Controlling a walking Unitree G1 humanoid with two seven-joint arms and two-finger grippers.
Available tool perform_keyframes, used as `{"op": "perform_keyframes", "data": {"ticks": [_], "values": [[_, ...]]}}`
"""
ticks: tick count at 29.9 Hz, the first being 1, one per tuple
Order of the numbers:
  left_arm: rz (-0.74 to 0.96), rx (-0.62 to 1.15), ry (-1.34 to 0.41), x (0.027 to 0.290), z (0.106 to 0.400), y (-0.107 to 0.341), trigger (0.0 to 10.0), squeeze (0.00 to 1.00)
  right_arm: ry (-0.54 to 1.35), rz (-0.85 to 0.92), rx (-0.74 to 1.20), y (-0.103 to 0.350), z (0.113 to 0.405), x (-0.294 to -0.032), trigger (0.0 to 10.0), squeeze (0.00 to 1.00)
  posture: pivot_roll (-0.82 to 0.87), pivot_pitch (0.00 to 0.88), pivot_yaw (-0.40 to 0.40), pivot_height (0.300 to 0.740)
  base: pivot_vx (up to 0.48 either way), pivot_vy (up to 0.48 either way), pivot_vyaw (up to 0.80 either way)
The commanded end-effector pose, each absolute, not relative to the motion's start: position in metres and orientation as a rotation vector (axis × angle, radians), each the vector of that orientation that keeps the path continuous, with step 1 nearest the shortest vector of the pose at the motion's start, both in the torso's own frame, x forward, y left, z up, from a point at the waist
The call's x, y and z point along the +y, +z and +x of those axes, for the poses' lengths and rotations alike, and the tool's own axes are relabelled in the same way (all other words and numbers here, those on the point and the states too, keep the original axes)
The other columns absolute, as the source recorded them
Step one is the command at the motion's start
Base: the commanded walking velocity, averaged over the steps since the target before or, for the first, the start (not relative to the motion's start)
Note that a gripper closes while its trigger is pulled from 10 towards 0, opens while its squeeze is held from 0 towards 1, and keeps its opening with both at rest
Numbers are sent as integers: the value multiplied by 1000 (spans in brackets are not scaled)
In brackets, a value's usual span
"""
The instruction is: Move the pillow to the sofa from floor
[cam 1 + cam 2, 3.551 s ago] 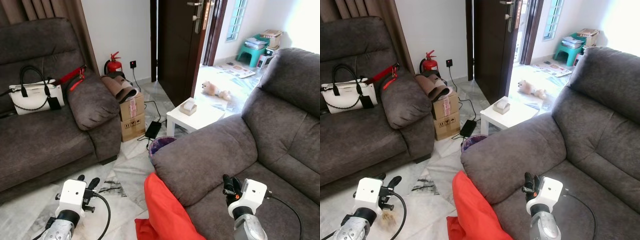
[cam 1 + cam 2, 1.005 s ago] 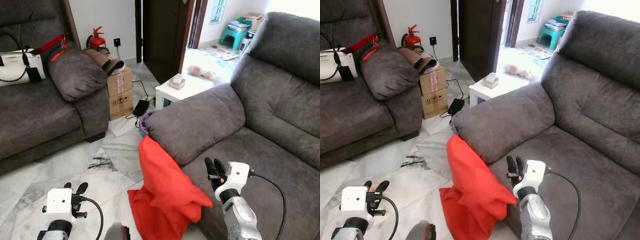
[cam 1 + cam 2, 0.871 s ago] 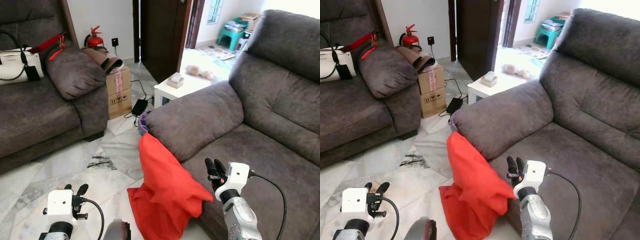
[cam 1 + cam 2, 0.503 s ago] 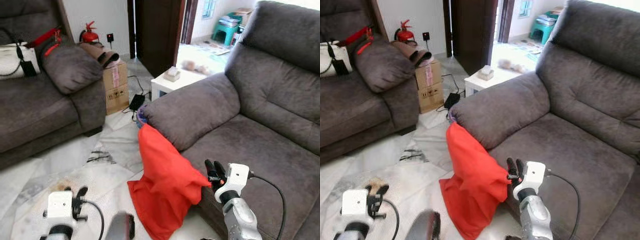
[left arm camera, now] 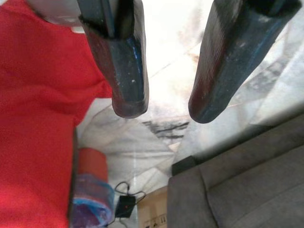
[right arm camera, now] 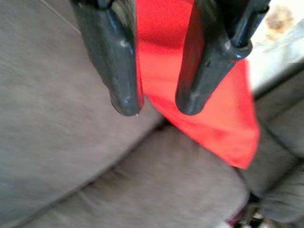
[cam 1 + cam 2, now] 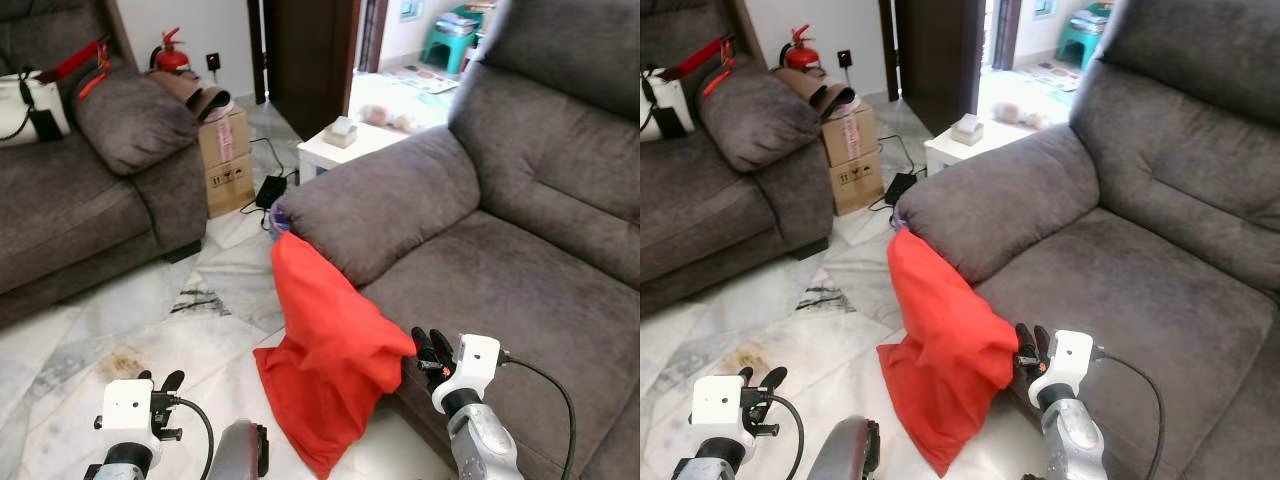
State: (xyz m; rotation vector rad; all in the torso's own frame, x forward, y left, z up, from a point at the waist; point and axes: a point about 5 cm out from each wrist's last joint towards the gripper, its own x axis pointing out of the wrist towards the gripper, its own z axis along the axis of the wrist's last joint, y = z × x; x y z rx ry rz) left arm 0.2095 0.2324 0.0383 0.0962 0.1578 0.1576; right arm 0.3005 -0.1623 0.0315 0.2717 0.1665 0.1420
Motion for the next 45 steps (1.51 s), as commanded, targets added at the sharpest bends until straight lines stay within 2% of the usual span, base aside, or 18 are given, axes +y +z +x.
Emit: {"op": "perform_keyframes", "data": {"ticks": [1,13,19,22,30,35,36,37,38,45], "values": [[98,151,149,232,211,40,10000,0,126,276,154,35,303,-168,10000,0,151,118,-16,610,259,0,0],[95,157,143,230,210,39,10000,0,143,248,152,37,305,-168,10000,0,149,117,-12,610,275,0,0],[104,152,144,230,211,39,10000,0,174,223,150,36,303,-168,10000,0,149,118,-15,610,87,0,800],[107,162,143,230,208,37,10000,0,153,224,177,32,300,-174,10000,0,149,120,-14,610,0,0,800],[154,203,146,237,195,29,10000,0,103,183,266,19,287,-204,10000,0,158,120,-17,610,0,0,0],[242,284,199,252,183,16,10000,0,196,148,324,13,279,-210,10000,0,145,124,-12,610,0,0,0],[260,301,233,258,181,14,10000,0,231,129,333,13,279,-207,10000,722,143,124,-13,610,0,0,0],[268,309,259,263,179,13,10000,0,251,114,336,13,279,-205,10000,898,143,124,-13,610,0,0,0],[266,308,278,266,178,12,10000,0,264,112,335,13,281,-201,10000,1000,143,124,-13,610,0,0,0],[254,290,284,265,178,14,10000,0,358,71,357,14,284,-190,10000,1000,159,126,-14,610,0,0,0]]}}
